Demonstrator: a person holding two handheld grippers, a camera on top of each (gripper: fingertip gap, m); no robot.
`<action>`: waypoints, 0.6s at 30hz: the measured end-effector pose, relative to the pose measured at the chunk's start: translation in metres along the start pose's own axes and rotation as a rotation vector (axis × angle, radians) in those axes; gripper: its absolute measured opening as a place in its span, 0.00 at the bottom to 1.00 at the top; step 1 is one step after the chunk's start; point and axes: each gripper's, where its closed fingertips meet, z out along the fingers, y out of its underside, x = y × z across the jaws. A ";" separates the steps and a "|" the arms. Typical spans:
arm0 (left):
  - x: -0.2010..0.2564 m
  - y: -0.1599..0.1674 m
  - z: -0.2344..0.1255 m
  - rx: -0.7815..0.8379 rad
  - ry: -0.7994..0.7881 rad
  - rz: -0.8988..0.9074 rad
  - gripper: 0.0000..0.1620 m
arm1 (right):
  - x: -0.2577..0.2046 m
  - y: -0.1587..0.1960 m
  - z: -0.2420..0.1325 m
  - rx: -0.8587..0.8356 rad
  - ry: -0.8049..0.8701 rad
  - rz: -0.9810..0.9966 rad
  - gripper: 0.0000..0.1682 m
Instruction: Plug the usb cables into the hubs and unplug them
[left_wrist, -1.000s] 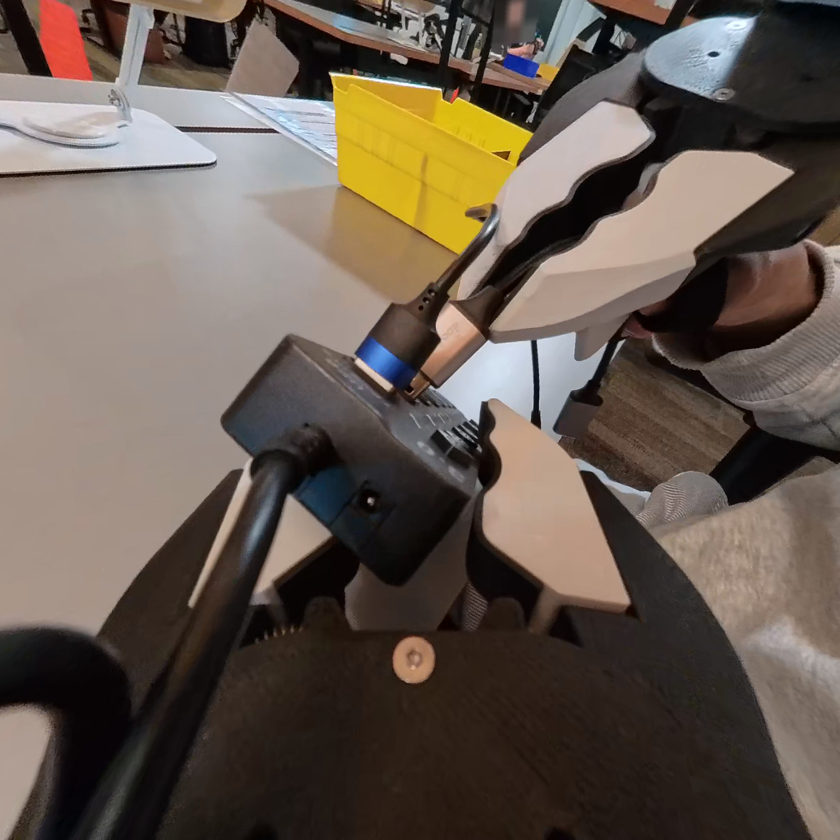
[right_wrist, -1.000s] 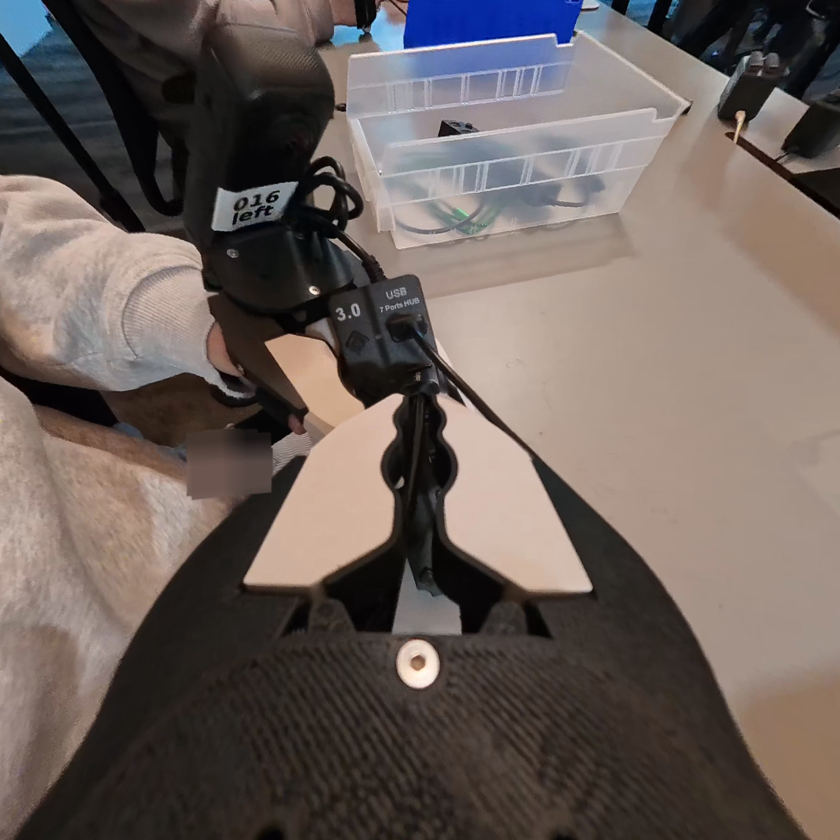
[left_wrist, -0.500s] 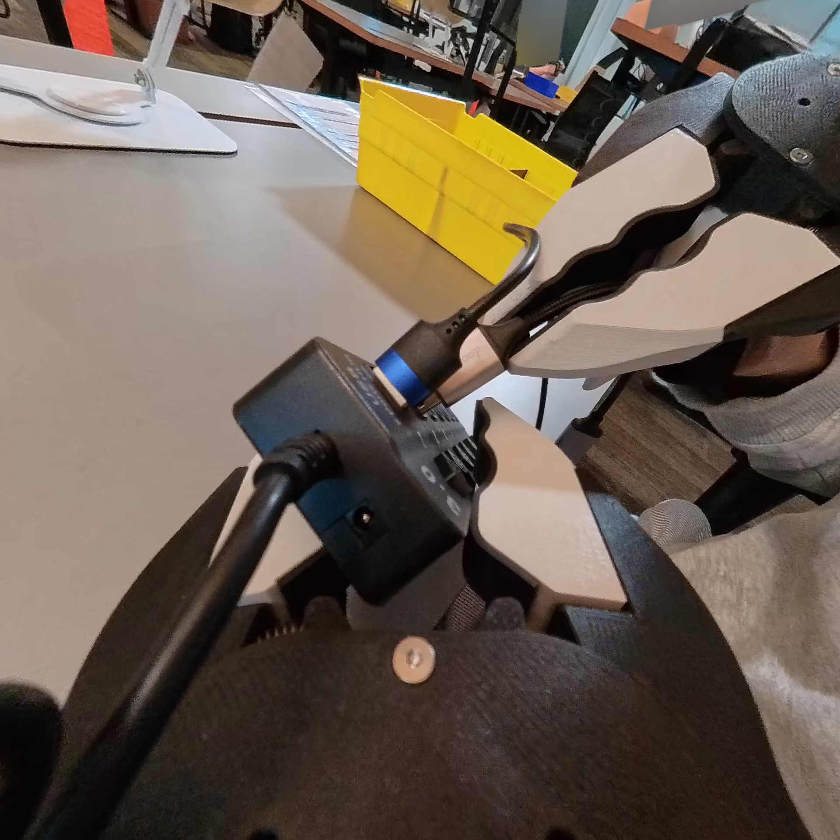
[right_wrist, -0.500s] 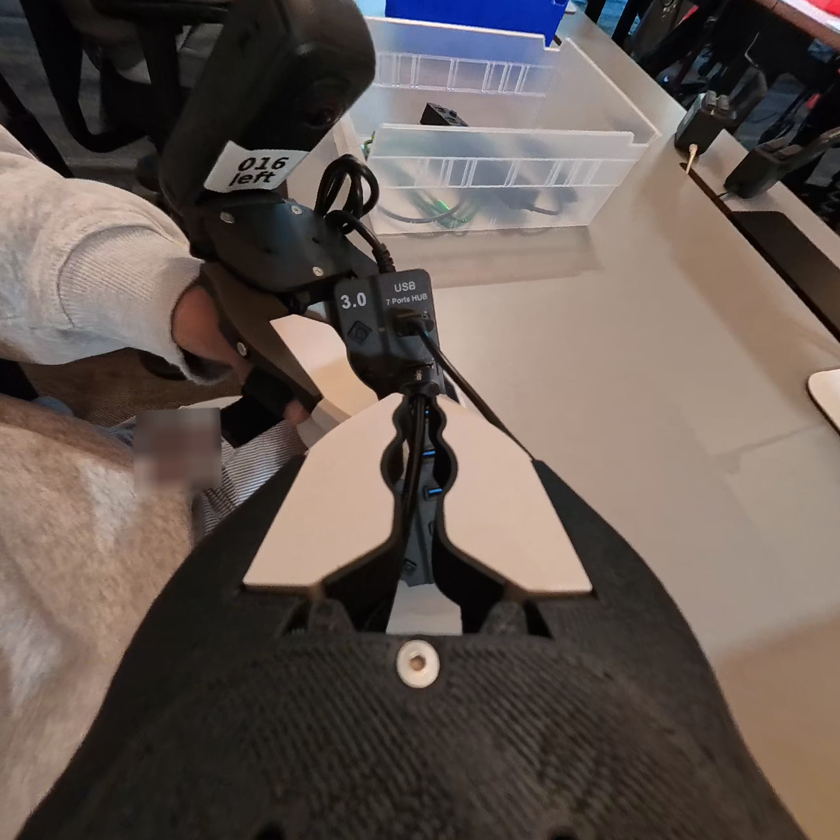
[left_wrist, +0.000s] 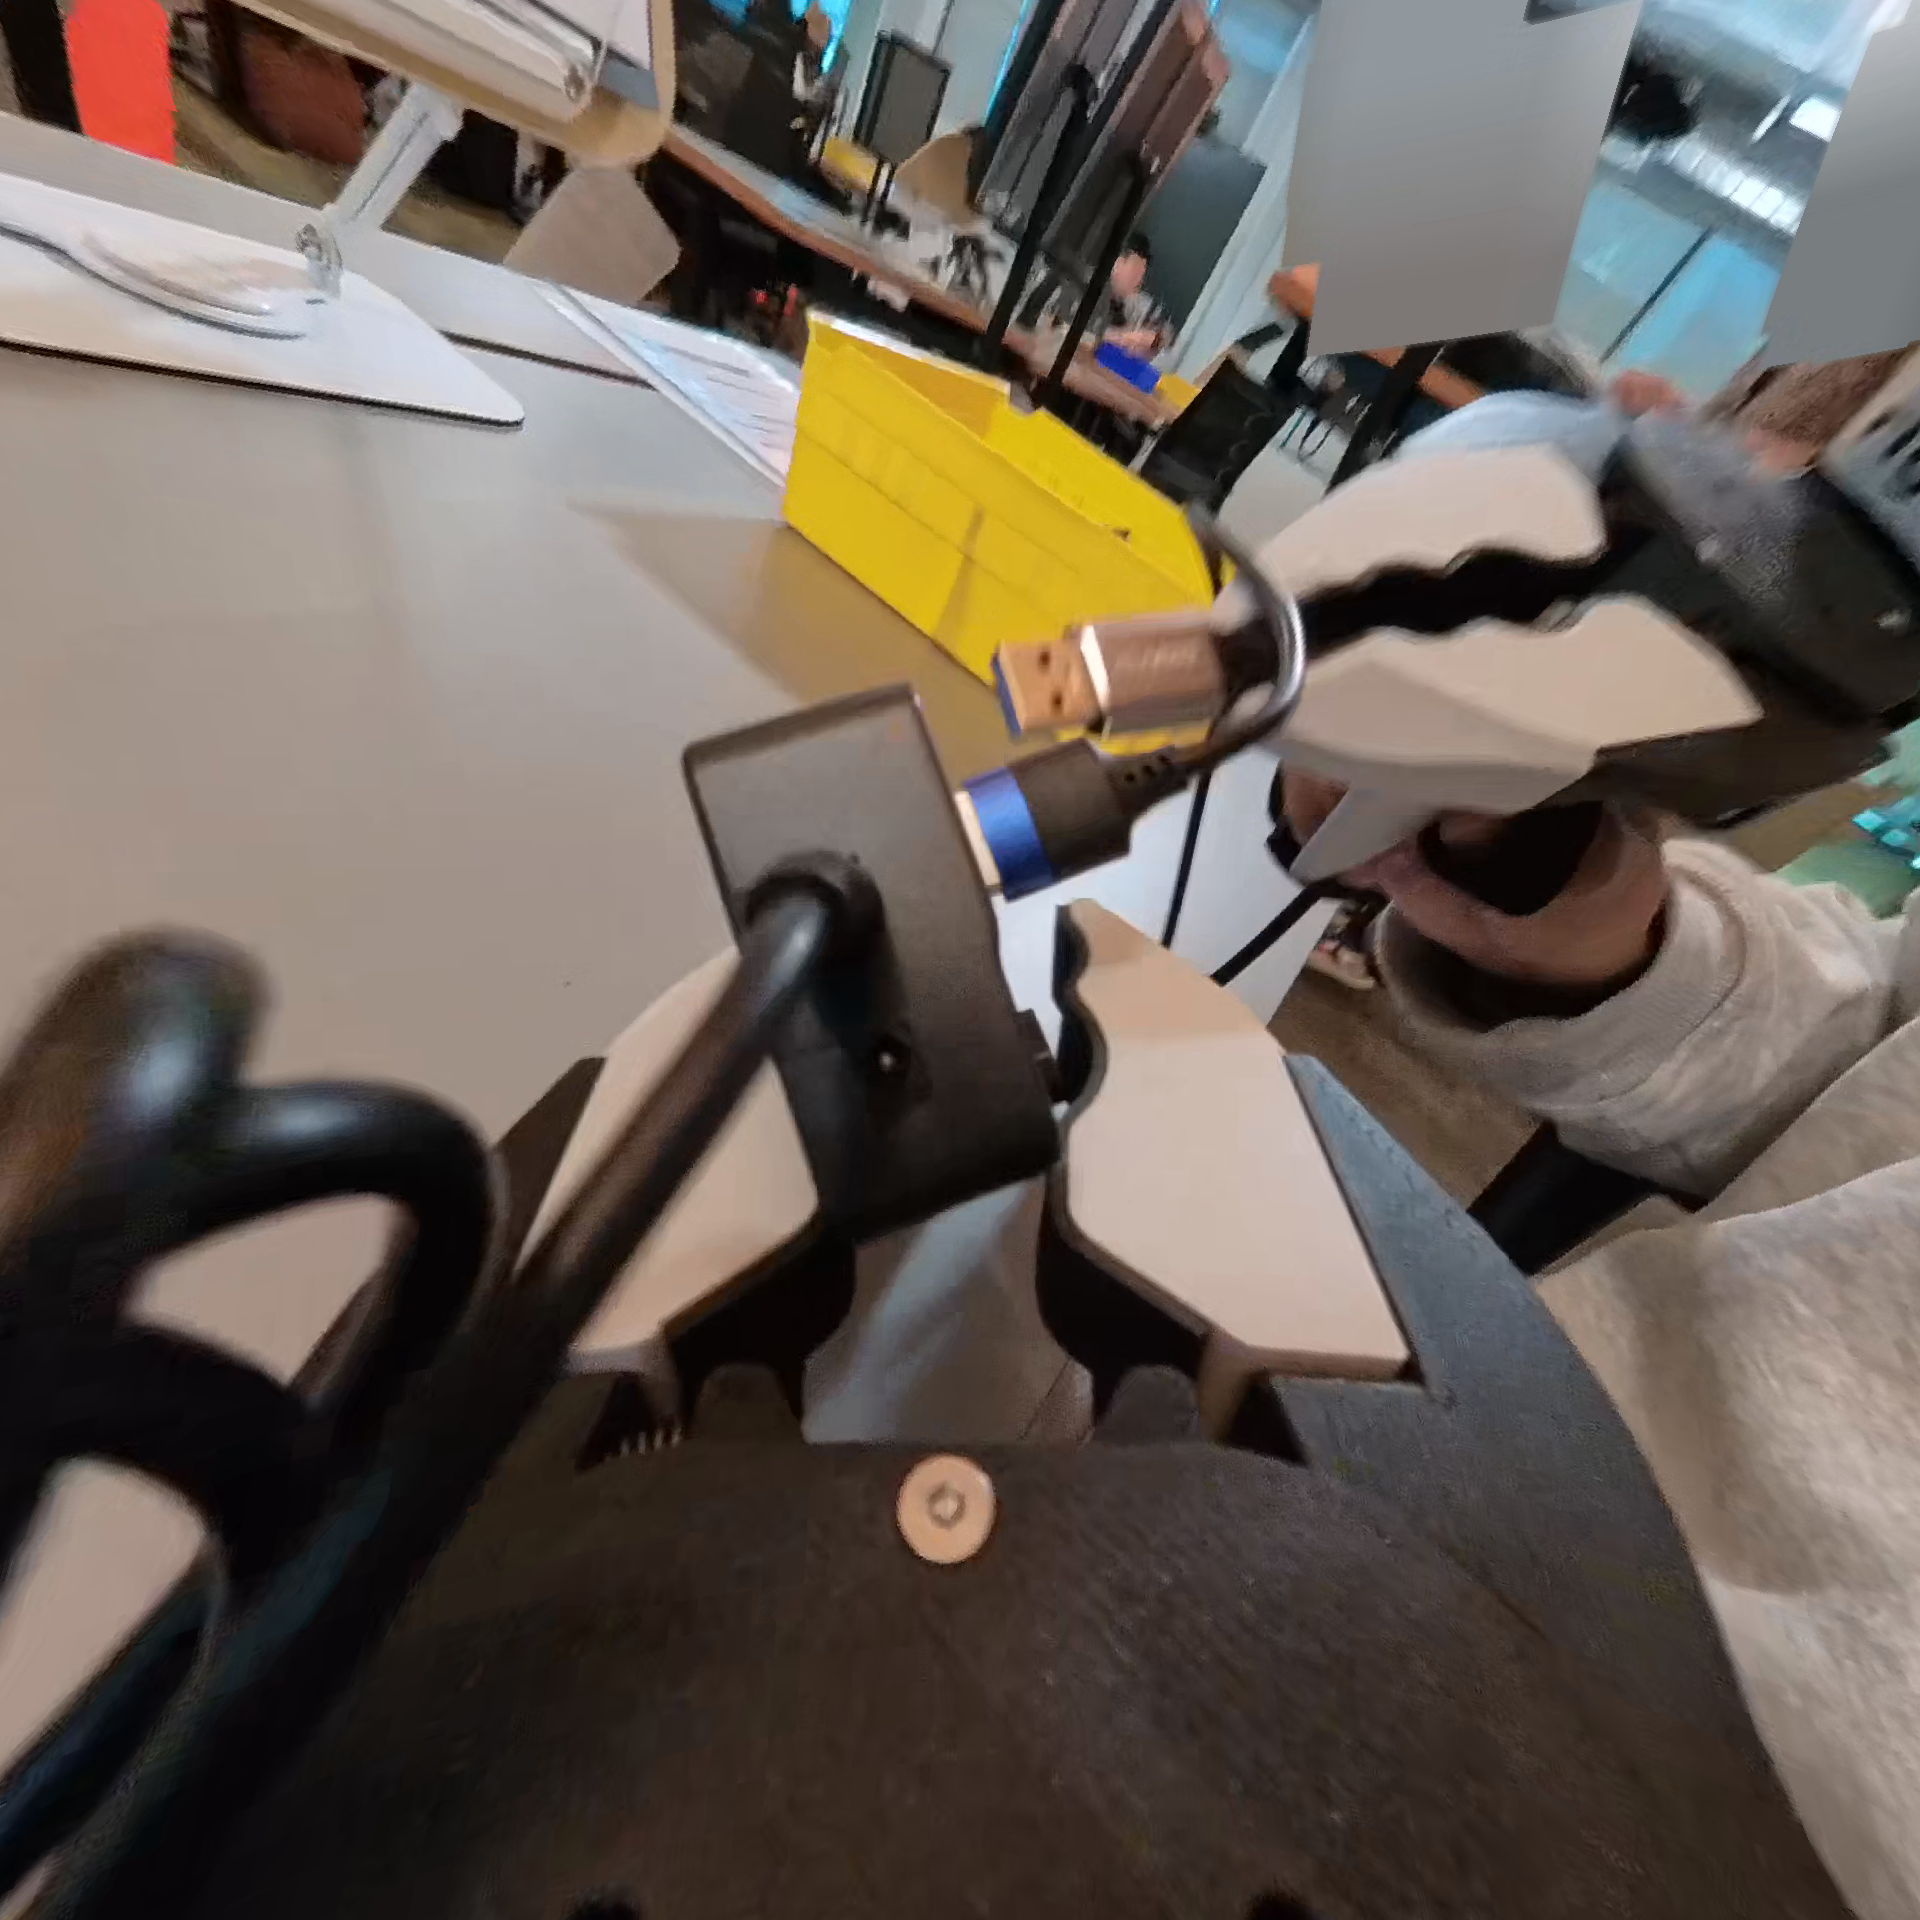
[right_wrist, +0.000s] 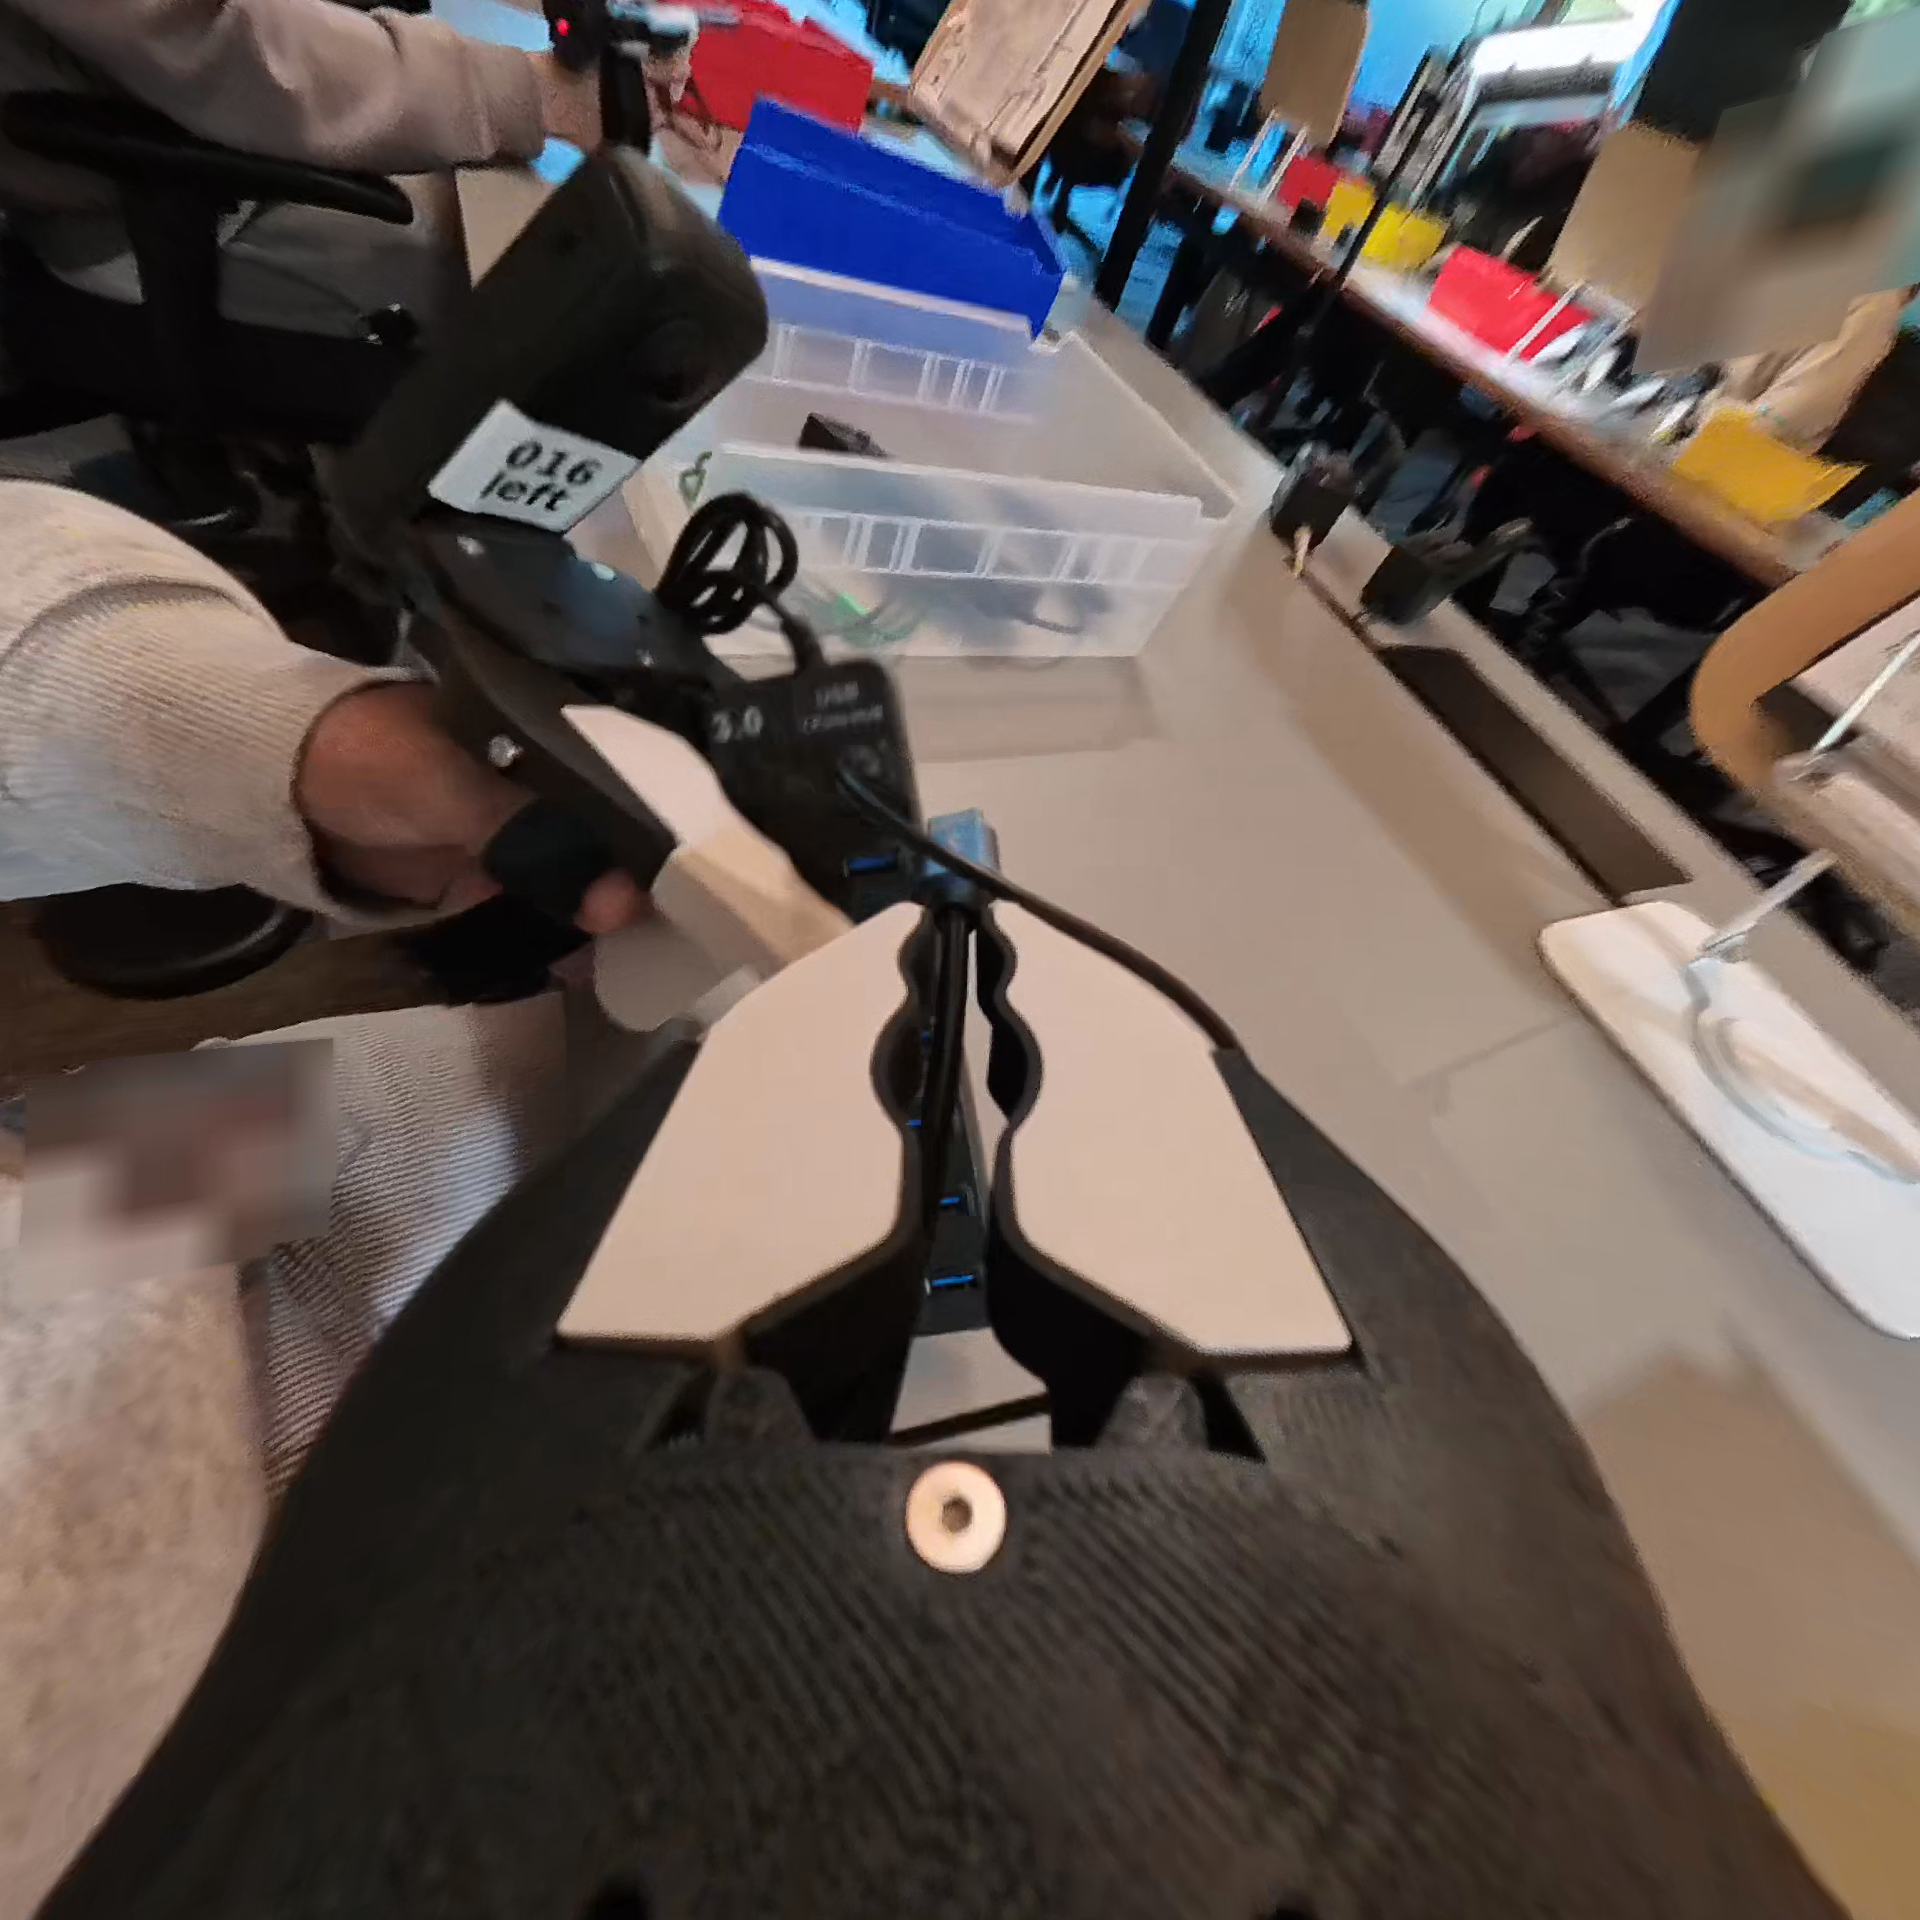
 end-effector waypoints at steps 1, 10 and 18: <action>0.000 -0.002 0.000 0.013 0.015 -0.027 0.21 | -0.003 0.005 0.003 -0.017 -0.021 0.024 0.05; -0.004 0.000 0.002 -0.006 -0.035 0.000 0.29 | -0.011 0.018 0.009 -0.058 -0.055 0.024 0.05; -0.007 -0.005 0.000 0.000 -0.161 0.161 0.22 | -0.015 0.017 0.008 -0.103 -0.137 0.201 0.04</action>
